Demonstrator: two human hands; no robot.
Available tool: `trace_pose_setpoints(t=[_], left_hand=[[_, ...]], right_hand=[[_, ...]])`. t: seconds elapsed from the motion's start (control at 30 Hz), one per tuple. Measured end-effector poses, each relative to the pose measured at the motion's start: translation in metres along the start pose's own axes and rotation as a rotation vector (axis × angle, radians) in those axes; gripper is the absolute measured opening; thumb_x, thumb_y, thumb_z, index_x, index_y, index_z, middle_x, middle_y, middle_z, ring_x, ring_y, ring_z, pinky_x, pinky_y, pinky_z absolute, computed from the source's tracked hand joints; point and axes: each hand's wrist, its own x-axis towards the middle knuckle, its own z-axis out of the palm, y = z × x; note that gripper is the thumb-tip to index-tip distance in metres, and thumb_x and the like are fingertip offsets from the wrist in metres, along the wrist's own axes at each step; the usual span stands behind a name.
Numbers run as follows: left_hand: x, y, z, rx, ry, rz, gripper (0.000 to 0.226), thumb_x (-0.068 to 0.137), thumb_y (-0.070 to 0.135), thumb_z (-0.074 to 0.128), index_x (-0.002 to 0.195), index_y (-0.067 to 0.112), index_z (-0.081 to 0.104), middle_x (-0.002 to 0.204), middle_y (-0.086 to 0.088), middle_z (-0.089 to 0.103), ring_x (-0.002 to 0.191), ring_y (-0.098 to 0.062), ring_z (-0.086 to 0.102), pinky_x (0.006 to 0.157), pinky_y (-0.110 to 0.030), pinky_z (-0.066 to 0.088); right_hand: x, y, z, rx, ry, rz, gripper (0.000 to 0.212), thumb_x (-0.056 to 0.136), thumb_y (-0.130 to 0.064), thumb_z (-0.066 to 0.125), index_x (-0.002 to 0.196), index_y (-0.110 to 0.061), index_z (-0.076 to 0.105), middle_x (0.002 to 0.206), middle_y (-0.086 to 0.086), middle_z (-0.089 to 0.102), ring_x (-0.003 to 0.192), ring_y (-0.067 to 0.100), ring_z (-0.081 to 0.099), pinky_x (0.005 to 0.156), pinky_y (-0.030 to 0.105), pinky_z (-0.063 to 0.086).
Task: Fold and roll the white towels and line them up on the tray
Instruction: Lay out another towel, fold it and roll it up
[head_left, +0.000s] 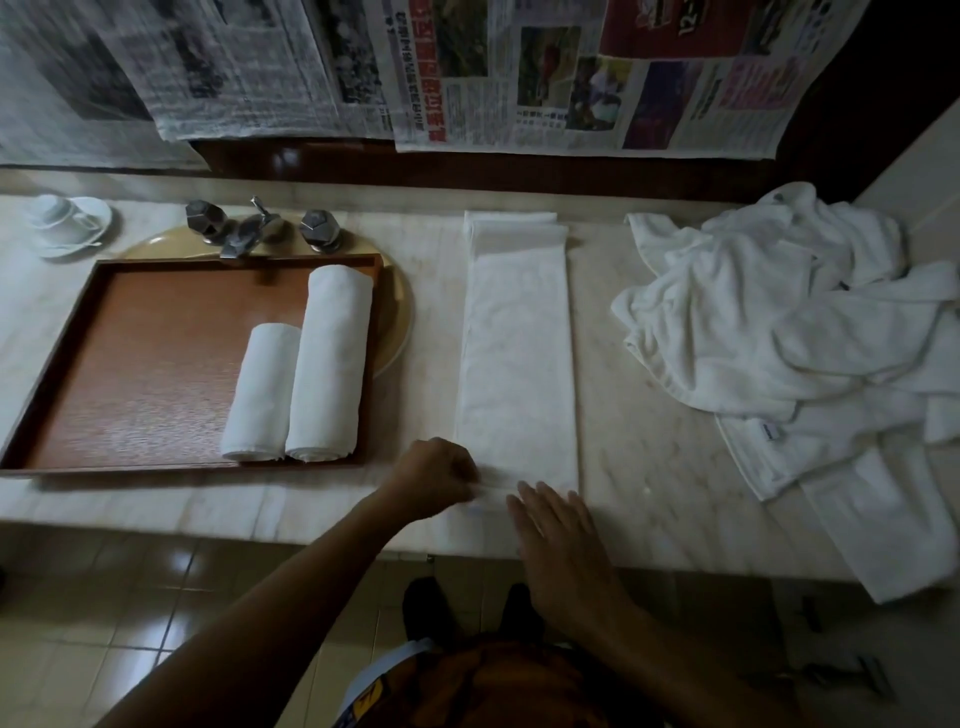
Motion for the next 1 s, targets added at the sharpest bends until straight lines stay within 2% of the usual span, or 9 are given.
trace_pose_setpoints(t=[0.1,0.17,0.23,0.3,0.4,0.53,0.7,0.87,1.0], left_hand=[[-0.015,0.002,0.02,0.025,0.278,0.005,0.023,0.091,0.022,0.075,0.114,0.02,0.071,0.107,0.006,0.069,0.091,-0.006,0.062,0.076,-0.022,0.051],[-0.032,0.001,0.051,0.189,0.39,0.167,0.042,0.089,0.02,0.074,0.13,0.017,0.063,0.127,-0.001,0.064,0.112,-0.018,0.061,0.093,-0.033,0.053],[-0.043,-0.004,0.082,0.381,0.314,0.314,0.073,0.075,0.015,0.083,0.143,0.012,0.056,0.144,-0.01,0.059,0.131,-0.03,0.058,0.106,-0.048,0.051],[-0.04,-0.015,0.098,0.521,0.283,0.35,0.098,0.062,0.012,0.087,0.15,0.008,0.045,0.154,-0.017,0.049,0.142,-0.036,0.048,0.117,-0.053,0.04],[-0.026,-0.022,0.092,0.522,0.29,0.34,0.105,0.062,0.005,0.08,0.156,0.006,0.033,0.16,-0.018,0.04,0.15,-0.036,0.036,0.121,-0.053,0.025],[-0.016,-0.019,0.074,0.463,0.231,0.347,0.092,0.064,-0.003,0.079,0.15,0.004,0.044,0.147,-0.017,0.055,0.136,-0.037,0.055,0.112,-0.052,0.047],[-0.023,-0.032,0.07,0.345,0.225,0.414,0.065,0.083,0.002,0.074,0.144,0.009,0.055,0.134,-0.01,0.059,0.117,-0.024,0.061,0.099,-0.039,0.055],[-0.046,-0.037,0.071,0.203,0.248,0.362,0.045,0.093,0.011,0.07,0.135,0.01,0.056,0.126,-0.009,0.067,0.11,-0.023,0.066,0.094,-0.039,0.056],[-0.032,-0.034,0.059,0.141,0.199,0.291,0.02,0.1,0.024,0.052,0.116,0.019,0.062,0.114,0.002,0.061,0.099,-0.016,0.055,0.082,-0.034,0.048]], right_hand=[[0.0,0.003,0.009,-0.046,-0.095,0.02,0.074,0.089,-0.027,0.029,0.159,-0.005,0.029,0.167,0.018,0.024,0.154,0.038,0.022,0.118,0.059,0.015],[0.005,0.008,0.012,-0.03,-0.095,-0.002,0.078,0.091,-0.034,0.032,0.161,-0.004,0.021,0.168,0.019,0.018,0.156,0.038,0.016,0.119,0.059,0.012],[0.009,0.014,0.018,-0.035,-0.089,-0.024,0.079,0.094,-0.033,0.044,0.163,-0.005,0.017,0.17,0.017,0.015,0.157,0.036,0.011,0.122,0.06,0.011],[0.015,0.02,0.021,-0.012,-0.082,-0.018,0.074,0.096,-0.027,0.053,0.161,-0.007,0.025,0.169,0.014,0.021,0.157,0.033,0.016,0.122,0.059,0.016],[0.029,0.026,0.016,0.048,-0.084,-0.02,0.063,0.091,-0.02,0.048,0.152,-0.009,0.047,0.158,0.011,0.045,0.148,0.03,0.041,0.117,0.055,0.026],[0.044,0.035,0.005,0.038,-0.057,-0.057,0.058,0.086,-0.012,0.04,0.14,-0.008,0.061,0.141,0.012,0.061,0.128,0.032,0.06,0.109,0.045,0.041],[0.042,0.033,-0.01,0.17,-0.132,-0.008,0.059,0.084,0.0,0.064,0.139,-0.018,0.06,0.124,0.004,0.059,0.108,0.026,0.058,0.083,0.036,0.054],[0.039,0.035,-0.028,0.43,-0.318,0.204,0.025,0.099,-0.037,0.062,0.123,-0.034,0.057,0.12,-0.008,0.06,0.105,0.015,0.058,0.09,0.033,0.049],[0.049,0.036,-0.031,0.478,-0.291,0.312,0.019,0.099,-0.042,0.06,0.116,-0.036,0.066,0.118,-0.016,0.066,0.115,0.013,0.054,0.101,0.04,0.037]])
